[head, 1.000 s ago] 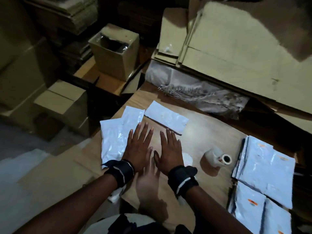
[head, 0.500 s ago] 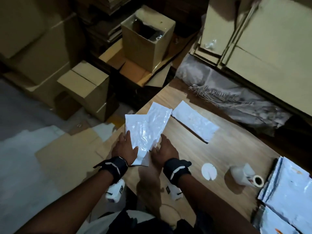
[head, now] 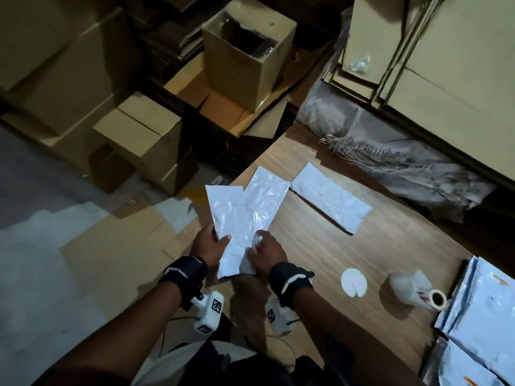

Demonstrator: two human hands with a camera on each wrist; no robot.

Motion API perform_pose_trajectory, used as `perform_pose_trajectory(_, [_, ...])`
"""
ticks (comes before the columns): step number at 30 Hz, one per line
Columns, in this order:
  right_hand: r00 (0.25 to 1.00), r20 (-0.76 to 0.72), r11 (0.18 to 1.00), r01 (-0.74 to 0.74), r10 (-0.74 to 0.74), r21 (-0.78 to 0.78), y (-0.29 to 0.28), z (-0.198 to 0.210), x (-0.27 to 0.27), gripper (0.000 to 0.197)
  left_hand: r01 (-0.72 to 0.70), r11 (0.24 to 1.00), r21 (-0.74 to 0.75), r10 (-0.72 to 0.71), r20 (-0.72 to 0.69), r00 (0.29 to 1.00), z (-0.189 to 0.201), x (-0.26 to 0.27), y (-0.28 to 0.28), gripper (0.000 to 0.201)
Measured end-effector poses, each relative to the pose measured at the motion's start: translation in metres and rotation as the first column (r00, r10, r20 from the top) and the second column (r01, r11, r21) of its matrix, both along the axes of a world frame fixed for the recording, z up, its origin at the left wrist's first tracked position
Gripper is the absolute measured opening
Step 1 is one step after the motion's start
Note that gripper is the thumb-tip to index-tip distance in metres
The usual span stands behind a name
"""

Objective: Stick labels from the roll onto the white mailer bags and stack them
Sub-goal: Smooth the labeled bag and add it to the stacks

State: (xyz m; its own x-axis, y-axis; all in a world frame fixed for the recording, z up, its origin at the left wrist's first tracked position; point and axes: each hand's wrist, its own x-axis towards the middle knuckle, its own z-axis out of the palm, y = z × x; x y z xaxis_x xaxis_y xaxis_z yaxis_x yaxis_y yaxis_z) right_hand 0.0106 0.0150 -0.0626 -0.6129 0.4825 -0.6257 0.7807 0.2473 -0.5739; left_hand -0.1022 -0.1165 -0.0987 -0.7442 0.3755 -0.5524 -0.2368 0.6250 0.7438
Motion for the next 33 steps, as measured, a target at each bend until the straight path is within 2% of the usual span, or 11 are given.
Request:
perform_pose_trajectory(3, [0.999,-0.043,1.0,0.008,-0.009,-0.014,0.002,0.003,0.006,0.035,-0.015,0.994,0.107,0.015,0.005,1.0,0.01,0.006,-0.001,0.013])
perform_pose_trajectory(7, [0.981,-0.161,0.991,0.096,-0.11,-0.091,0.002,0.009,0.021,0.038,0.048,0.973,0.226,-0.044,-0.023,0.999,0.031,0.019,0.001,0.016])
perform_pose_trajectory(16, [0.86,-0.306,0.913,0.383,-0.408,-0.142,0.02,0.019,0.108,0.042,0.194,0.929,0.316,-0.23,0.08,0.97,0.041,0.07,0.028,0.015])
perform_pose_trajectory(19, [0.813,-0.358,0.887,0.437,-0.46,-0.147,0.02,0.022,0.147,0.034,0.277,0.876,0.396,-0.324,0.054,0.945,0.048,0.097,0.042,0.043])
perform_pose_trajectory(20, [0.792,-0.374,0.874,0.462,-0.483,-0.15,0.022,0.024,0.162,0.03,0.366,0.851,0.377,-0.385,-0.027,0.923,0.048,0.106,0.048,0.05])
perform_pose_trajectory(22, [0.756,-0.378,0.843,0.504,-0.535,-0.186,0.022,0.03,0.187,0.036,0.48,0.813,0.329,-0.469,-0.117,0.875,0.048,0.117,0.056,0.037])
perform_pose_trajectory(24, [0.737,-0.394,0.831,0.534,-0.549,-0.159,0.024,0.032,0.214,0.049,0.514,0.788,0.339,-0.527,-0.06,0.848,0.05,0.13,0.064,0.032])
perform_pose_trajectory(26, [0.738,-0.43,0.837,0.541,-0.52,-0.084,0.026,0.037,0.238,0.051,0.55,0.749,0.369,-0.586,-0.018,0.81,0.052,0.141,0.071,0.033])
perform_pose_trajectory(28, [0.716,-0.443,0.817,0.572,-0.539,-0.069,0.028,0.045,0.258,0.039,0.589,0.706,0.394,-0.641,-0.001,0.768,0.056,0.154,0.078,0.032])
perform_pose_trajectory(30, [0.676,-0.463,0.786,0.613,-0.574,-0.079,0.031,0.049,0.276,0.025,0.675,0.635,0.375,-0.71,-0.059,0.701,0.058,0.163,0.082,0.034])
perform_pose_trajectory(33, [0.635,-0.518,0.761,0.648,-0.573,-0.047,0.034,0.049,0.299,0.019,0.785,0.532,0.317,-0.786,-0.16,0.597,0.061,0.174,0.087,0.036])
